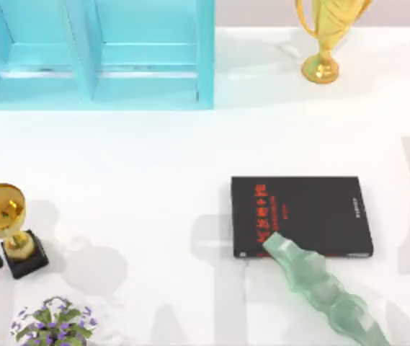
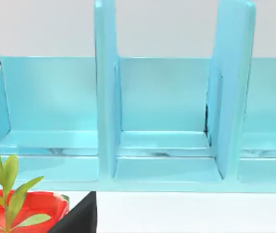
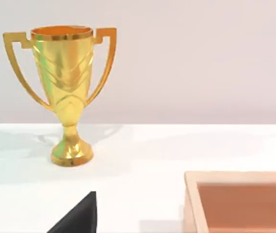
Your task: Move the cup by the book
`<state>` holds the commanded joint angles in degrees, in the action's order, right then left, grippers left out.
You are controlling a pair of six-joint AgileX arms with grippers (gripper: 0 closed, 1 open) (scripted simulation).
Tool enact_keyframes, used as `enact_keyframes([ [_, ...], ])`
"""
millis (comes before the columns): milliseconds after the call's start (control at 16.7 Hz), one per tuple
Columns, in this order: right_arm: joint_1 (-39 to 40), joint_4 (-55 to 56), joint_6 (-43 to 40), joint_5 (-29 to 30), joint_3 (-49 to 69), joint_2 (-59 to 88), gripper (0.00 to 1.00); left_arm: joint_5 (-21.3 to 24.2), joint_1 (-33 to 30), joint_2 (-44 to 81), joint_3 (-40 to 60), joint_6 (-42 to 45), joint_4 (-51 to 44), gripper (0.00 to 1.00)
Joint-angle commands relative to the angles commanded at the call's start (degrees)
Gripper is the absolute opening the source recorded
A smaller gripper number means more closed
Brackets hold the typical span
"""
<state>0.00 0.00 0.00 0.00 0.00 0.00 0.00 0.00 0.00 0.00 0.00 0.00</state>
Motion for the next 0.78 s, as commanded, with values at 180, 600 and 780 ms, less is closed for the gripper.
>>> enact_keyframes([
  [180, 0.0, 0.0, 0.0, 0.0, 0.0, 0.0, 1.0, 0.0, 0.26, 0.49, 0.4, 0.56, -0.35, 1.0],
  [600, 0.0, 0.0, 0.0, 0.0, 0.0, 0.0, 1.0, -0.01, 8.82, 16.54, 13.45, 21.11, -11.95, 1.0],
  [780, 0.0, 0.0, 0.0, 0.0, 0.0, 0.0, 1.0, -0.02, 15.08, 28.29, 22.95, 37.87, -20.44, 1.0],
])
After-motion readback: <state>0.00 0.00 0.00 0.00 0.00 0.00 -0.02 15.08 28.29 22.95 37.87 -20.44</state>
